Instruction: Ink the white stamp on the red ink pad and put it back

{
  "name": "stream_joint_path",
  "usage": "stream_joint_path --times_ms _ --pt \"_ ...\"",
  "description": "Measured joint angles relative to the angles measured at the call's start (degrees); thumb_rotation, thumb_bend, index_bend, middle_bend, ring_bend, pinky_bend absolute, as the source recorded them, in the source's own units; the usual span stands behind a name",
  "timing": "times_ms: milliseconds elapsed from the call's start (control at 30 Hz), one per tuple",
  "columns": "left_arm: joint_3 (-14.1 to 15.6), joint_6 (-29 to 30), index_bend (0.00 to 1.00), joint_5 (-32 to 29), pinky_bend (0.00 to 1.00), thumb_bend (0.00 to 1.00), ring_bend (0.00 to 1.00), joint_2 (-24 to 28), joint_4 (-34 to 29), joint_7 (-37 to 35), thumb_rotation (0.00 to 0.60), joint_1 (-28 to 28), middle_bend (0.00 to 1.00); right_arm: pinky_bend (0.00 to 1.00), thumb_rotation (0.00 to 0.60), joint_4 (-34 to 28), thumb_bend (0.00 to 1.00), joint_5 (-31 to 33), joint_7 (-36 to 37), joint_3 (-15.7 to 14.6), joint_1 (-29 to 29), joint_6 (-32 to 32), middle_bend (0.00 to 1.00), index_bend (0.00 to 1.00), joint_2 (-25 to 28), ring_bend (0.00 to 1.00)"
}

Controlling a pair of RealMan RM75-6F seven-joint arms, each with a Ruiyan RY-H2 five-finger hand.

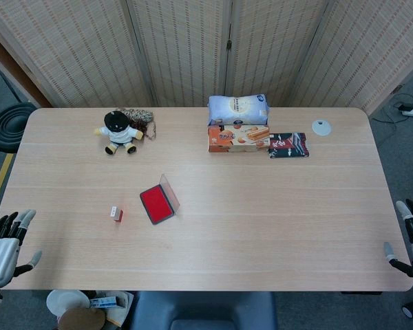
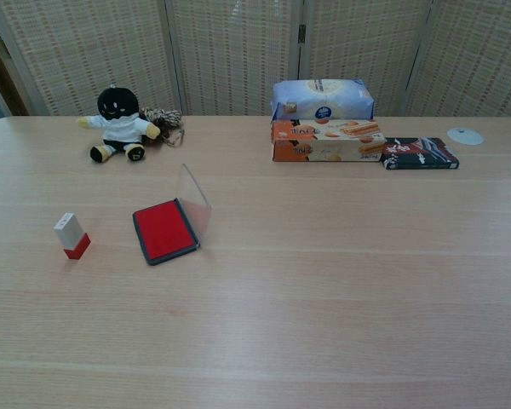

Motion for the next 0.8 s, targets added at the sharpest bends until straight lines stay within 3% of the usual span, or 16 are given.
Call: stream_joint_path --times_ms 300,433,667,800 --pt "0.1 -1.6 0.00 1.2 0.00 0.30 0.00 0.2 -0.4 -1.0 0.600 -0.4 0.00 0.00 0.600 -0.1 0.38 -0.4 0.7 -0.2 0.0 -0.2 0.00 0.02 0.2 0.00" --pt "-0.4 -3.5 0.00 -0.1 0.00 0.30 0.00 0.7 -2.6 2.2 0.600 -1.4 0.00 0.00 0.600 0.2 0.39 0.4 2.6 0.1 0.0 -0.5 0.00 0.02 0.7 0.00" --pt "-4.4 -12.1 0.00 -10.4 0.00 0.30 0.00 -0.3 -8.0 12.7 0.600 -7.4 0.00 0.00 0.600 1.7 0.39 0.3 7.8 0.7 -0.2 -0.3 0.00 0.02 2.0 0.00" --pt "-7.5 -17.2 0.09 -19.2 0.00 0.30 0.00 -2.6 -8.3 18.7 0.600 -12.4 0.00 0.00 0.600 3.2 0.39 1.3 12.1 1.0 0.2 -2.1 0.00 0.02 3.0 0.00"
